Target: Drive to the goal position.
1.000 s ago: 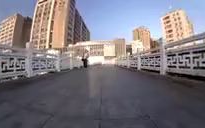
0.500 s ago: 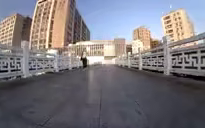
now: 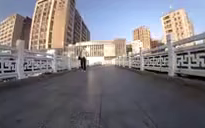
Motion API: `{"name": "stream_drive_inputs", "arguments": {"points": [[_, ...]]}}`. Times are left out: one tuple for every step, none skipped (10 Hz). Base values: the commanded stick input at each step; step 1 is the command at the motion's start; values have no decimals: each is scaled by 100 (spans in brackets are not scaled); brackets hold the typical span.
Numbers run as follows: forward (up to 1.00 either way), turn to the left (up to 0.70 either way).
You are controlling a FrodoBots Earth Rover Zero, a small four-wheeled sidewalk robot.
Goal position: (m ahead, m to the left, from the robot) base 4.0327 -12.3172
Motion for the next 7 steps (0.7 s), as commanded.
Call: {"name": "stream_drive_inputs", "arguments": {"points": [[45, 0], [45, 0], [45, 0], [45, 0], [45, 0], [45, 0], [45, 0]]}}
